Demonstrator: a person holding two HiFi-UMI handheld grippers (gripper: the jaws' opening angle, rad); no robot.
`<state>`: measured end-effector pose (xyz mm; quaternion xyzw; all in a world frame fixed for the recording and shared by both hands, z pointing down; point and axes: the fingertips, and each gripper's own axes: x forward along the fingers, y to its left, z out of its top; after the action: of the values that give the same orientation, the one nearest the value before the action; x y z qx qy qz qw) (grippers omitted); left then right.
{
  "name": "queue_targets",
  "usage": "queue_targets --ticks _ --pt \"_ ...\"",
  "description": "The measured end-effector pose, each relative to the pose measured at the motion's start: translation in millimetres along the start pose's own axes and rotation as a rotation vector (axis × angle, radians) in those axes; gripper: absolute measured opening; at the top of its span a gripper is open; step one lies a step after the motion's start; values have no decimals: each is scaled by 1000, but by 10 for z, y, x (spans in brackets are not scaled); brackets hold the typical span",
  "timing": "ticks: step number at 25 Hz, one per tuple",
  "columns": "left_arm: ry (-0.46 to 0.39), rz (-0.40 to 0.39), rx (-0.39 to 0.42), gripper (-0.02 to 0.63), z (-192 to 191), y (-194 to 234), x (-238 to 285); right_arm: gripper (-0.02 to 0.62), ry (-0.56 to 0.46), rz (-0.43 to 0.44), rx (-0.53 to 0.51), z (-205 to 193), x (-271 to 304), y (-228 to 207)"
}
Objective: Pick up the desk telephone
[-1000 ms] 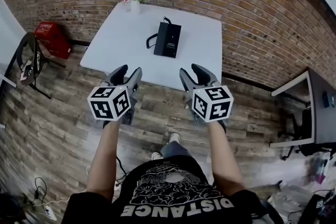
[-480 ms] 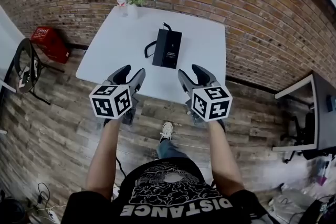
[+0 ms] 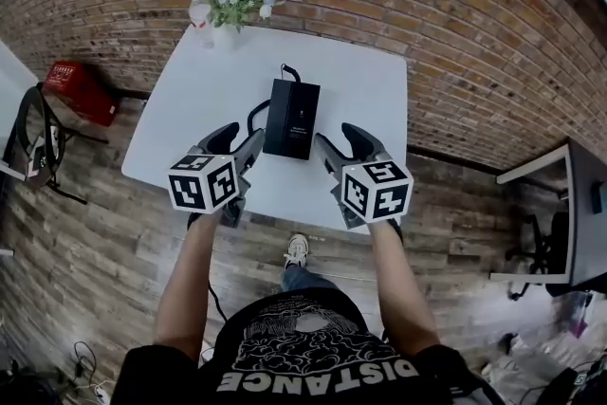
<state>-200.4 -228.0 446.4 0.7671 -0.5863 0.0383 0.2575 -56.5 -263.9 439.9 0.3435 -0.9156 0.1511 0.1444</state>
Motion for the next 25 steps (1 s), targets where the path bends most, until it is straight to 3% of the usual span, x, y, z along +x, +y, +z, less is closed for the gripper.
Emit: queue_targets --ticks 10,16,25 --pt "111 -21 -27 230 4 225 751 242 66 40 61 -49 559 -435" --pt "196 -61 -88 245 -192 316 1130 244 124 93 98 -220 841 -578" --pt "300 -125 -156 255 -492 418 1419 265 215 163 231 -604 1127 -593"
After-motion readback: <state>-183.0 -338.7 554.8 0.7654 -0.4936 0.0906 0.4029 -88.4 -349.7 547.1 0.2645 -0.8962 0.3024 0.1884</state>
